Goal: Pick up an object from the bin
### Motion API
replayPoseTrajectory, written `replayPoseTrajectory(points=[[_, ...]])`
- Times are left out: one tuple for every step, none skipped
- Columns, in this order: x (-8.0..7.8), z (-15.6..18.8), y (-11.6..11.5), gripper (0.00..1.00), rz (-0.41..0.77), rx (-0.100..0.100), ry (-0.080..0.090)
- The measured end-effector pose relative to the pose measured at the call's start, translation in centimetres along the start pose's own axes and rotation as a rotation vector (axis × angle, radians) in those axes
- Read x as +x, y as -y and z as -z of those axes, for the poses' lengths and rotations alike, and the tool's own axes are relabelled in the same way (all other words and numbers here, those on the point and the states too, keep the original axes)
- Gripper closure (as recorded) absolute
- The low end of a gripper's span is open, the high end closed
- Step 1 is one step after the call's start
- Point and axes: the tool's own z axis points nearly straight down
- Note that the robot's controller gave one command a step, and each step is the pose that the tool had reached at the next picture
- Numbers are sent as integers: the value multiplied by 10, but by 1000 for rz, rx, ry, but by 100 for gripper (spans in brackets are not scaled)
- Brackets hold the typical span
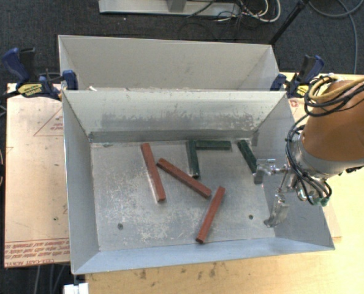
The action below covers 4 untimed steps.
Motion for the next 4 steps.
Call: replayPoseTrajectory(points=[[-2, 4, 0, 0, 3, 1, 8], [-14, -19, -20, 0, 65, 5, 16], [-34, -88, -55, 0, 230, 2, 13], [-95, -108, -75, 100, 405, 2, 10]])
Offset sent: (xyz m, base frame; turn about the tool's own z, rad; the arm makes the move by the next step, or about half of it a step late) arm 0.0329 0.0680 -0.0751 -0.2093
